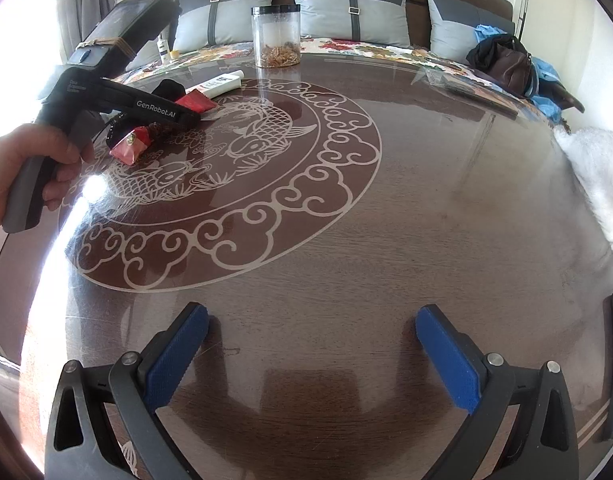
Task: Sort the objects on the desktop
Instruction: 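Grasp the black sequined pouch with the left tool while the right tool grasps the red gift bag, then lift the black pouch with the left tool while the right tool lifts the red bag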
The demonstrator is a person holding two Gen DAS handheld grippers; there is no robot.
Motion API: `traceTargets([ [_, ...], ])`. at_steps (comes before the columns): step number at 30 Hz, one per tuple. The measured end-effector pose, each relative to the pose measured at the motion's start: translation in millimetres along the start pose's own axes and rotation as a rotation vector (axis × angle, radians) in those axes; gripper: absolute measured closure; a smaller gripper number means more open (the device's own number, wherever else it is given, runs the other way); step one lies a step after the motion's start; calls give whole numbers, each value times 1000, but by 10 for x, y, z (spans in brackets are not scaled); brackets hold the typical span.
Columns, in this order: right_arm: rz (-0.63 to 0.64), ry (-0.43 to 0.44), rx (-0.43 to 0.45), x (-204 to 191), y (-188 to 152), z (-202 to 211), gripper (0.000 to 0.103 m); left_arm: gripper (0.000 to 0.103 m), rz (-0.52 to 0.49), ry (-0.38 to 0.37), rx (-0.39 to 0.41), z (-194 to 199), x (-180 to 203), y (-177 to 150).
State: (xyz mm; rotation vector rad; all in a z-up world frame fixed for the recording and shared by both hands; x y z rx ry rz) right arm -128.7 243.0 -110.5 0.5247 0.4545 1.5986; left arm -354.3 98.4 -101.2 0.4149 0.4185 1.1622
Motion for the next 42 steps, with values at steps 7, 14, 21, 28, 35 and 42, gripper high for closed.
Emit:
traceTargets([
  [7,0,1,0,3,-8,3,0,45,35,12,57,306,153,-463],
  [14,0,1,0,5,-8,1,0,45,231,133,42,807,24,-1337],
  [21,0,1,0,3,-6,0,0,16,341,101,101,1195,-29,-1727],
  [28,0,1,0,1,-4,-1,0,15,330,70,135,1437,-262,-1825],
  [35,0,1,0,2,-4,-1,0,15,379,14,122,1519,-402,-2084],
  [42,0,1,0,3,-5,0,0,15,394,-5,112,1552,-450,-2232],
])
Point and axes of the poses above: each gripper's, at about its wrist camera, not at the fingertips, and z roughly against the way its jaws point, x to its right, y to its top, the point moved 8 cm from there along -z, roughly the way its jaws point, and after that the axes turned 5 degrees about z, right-handed, at the moved point
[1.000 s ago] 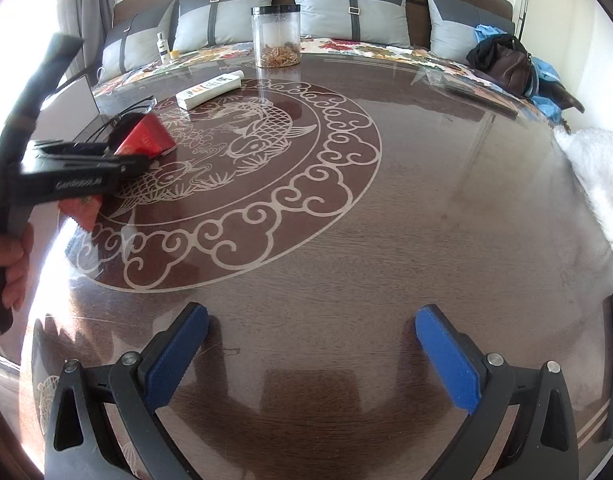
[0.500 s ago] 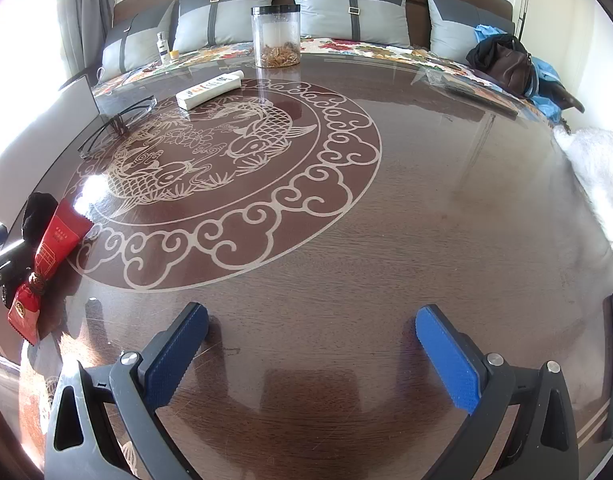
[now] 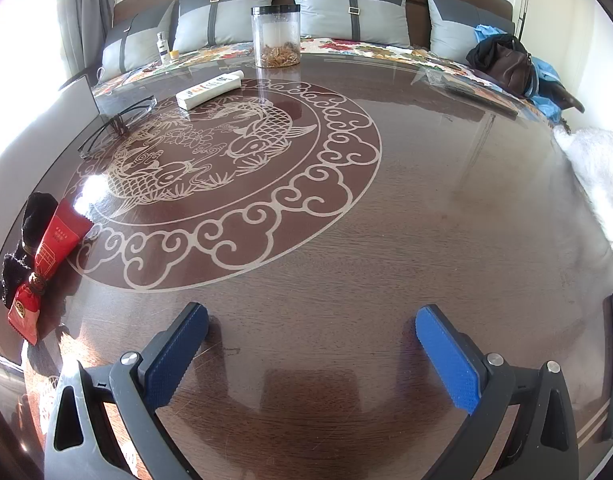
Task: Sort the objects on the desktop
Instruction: 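Lift the black pouch with the left tool while the right tool lifts the red bag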
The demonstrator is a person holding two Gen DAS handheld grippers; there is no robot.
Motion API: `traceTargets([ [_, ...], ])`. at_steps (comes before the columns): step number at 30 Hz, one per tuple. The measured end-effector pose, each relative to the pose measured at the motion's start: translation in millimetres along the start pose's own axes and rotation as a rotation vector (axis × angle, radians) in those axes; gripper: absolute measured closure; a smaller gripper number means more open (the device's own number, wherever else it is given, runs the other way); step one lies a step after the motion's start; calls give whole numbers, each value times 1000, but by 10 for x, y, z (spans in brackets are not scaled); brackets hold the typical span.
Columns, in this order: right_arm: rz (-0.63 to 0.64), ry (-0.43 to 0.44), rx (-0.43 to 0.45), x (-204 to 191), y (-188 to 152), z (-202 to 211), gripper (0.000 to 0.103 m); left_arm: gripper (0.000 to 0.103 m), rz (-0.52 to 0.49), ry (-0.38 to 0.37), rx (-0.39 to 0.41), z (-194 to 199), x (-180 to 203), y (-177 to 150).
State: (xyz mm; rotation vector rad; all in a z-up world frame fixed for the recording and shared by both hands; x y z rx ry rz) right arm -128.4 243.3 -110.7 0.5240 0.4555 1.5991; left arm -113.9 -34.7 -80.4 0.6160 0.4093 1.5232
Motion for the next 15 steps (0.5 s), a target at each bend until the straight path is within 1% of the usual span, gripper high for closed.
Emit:
traceTargets([
  [7,0,0,0,0,-1,0,0,15,1,-2,0,15,-29,10],
  [15,0,0,0,0,1,1,0,15,43,-13,-8,17,-120,-37],
])
Point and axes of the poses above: each gripper's, at about its wrist camera, not at the fingertips, and z roughly against the way its jaws point, x to its right, y to its top, the point moved 8 cm from there along -z, roughly the way its jaws point, and after that the axes turned 5 degrees about z, right-handed, at the moved point
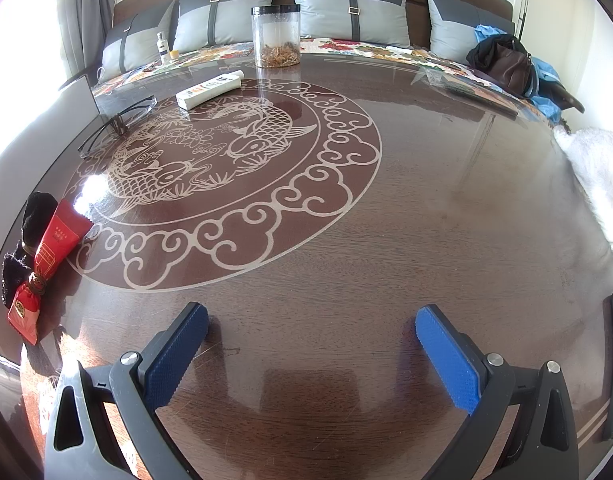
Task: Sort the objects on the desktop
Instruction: 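Lift the black pouch with the left tool while the right tool lifts the red bag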
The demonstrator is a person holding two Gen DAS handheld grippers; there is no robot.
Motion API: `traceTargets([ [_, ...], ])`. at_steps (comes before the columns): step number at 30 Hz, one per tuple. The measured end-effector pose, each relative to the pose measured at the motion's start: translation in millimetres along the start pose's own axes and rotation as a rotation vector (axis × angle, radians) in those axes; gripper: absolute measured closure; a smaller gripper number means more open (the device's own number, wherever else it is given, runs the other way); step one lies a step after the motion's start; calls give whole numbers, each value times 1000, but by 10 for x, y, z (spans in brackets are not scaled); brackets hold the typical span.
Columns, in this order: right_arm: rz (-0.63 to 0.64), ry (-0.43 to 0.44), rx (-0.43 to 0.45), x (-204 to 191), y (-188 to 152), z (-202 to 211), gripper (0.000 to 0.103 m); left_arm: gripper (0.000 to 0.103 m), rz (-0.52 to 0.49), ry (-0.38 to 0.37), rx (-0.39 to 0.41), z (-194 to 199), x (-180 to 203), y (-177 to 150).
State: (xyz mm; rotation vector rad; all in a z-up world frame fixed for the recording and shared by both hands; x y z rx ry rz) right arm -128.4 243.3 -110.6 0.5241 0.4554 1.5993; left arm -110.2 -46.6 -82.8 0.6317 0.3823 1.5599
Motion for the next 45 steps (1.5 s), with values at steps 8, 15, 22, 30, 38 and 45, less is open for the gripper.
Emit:
traceTargets([
  [8,0,0,0,-1,-3,0,0,15,15,3,-6,12,-74,-55],
  [15,0,0,0,0,-1,1,0,15,29,2,-11,14,-117,-83],
  [22,0,0,0,1,0,0,0,15,26,3,-6,24,-128,-73],
  [30,1,0,0,2,1,0,0,15,47,11,-6,60,-210,-34],
  [38,1,0,0,1,0,-1,0,15,27,-22,-7,47,-144,86],
  [45,1,0,0,1,-1,-1,0,15,-86,4,-50,-297,149,382],
])
Point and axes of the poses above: each gripper's, at about its wrist camera, not at the fingertips, and z roughly against the way its jaws point, x to its right, y to its top, the point moved 8 cm from there along -z, roughly the way its jaws point, and after that the axes turned 5 degrees about z, right-handed, at the moved point
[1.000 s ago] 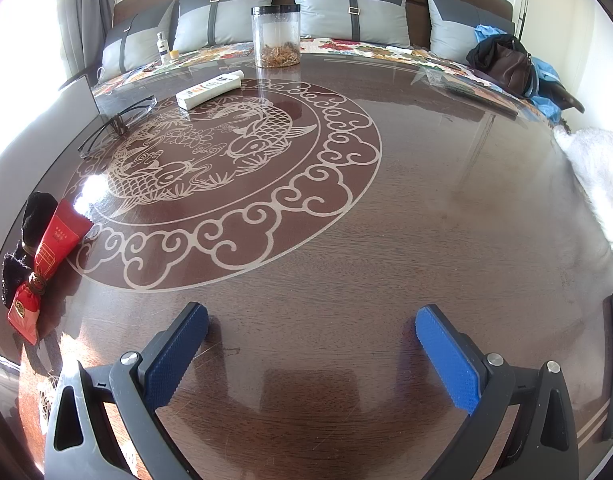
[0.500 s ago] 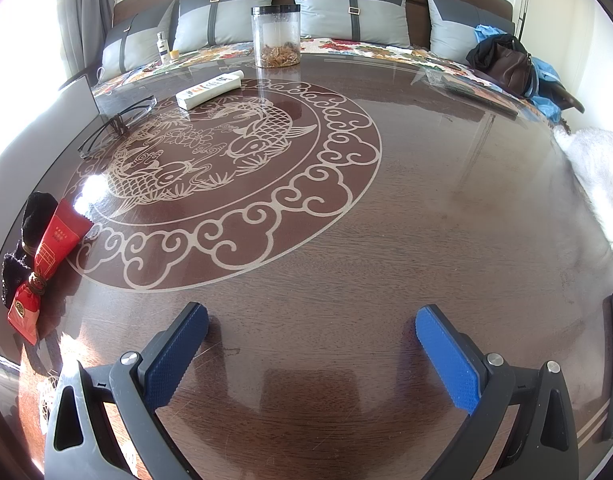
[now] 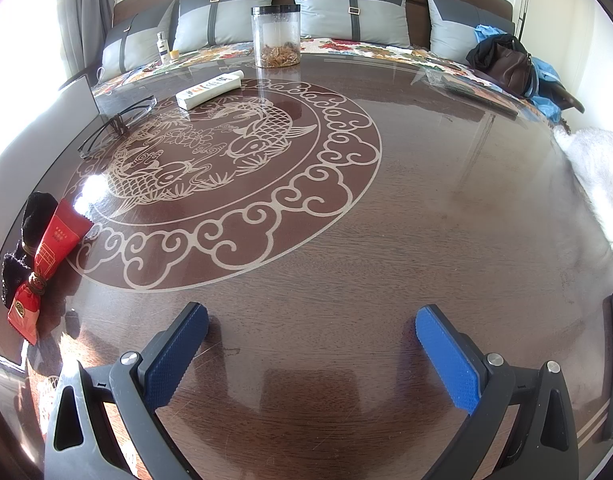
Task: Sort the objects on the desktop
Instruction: 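Lift the black pouch with the left tool while the right tool lifts the red bag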
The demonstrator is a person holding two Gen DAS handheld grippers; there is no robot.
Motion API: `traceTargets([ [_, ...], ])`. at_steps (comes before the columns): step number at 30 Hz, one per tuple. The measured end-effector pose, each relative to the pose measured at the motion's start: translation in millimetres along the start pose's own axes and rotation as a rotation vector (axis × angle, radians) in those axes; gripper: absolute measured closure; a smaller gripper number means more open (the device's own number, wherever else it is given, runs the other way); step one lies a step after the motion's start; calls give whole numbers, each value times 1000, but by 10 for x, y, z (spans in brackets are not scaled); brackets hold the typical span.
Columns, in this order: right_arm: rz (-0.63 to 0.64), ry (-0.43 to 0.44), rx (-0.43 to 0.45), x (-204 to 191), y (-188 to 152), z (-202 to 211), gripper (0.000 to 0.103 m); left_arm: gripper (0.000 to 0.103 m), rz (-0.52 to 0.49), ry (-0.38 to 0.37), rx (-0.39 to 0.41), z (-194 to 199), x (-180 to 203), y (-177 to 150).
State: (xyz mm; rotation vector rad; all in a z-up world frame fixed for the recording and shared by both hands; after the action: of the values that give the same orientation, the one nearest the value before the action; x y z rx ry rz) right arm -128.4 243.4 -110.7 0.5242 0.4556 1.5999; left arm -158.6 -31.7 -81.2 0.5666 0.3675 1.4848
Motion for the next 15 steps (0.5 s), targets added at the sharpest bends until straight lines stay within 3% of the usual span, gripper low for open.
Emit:
traceTargets([
  [6,0,0,0,0,0,0,0,15,-44,-14,-96,-378,153,-10],
  [8,0,0,0,0,0,0,0,13,-102,28,-90,-429,201,-30],
  [10,0,0,0,0,0,-1,0,13,-101,24,-77,-439,196,-20],
  [13,0,0,0,0,0,-1,0,27,-75,31,-45,-405,128,-9],
  [15,0,0,0,0,0,0,0,51,-65,39,-28,-359,66,0],
])
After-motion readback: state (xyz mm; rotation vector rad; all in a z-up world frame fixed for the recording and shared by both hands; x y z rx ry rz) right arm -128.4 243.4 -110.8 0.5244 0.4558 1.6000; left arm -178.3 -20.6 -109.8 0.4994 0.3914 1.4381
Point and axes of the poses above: each gripper's, at about its wrist camera, not at the fingertips, and z roughly against the way its jaws point, x to its right, y to its top, the point moved 8 cm from there along -z, roughly the way its jaws point, and after that the axes turned 5 degrees about z, right-handed, at the moved point
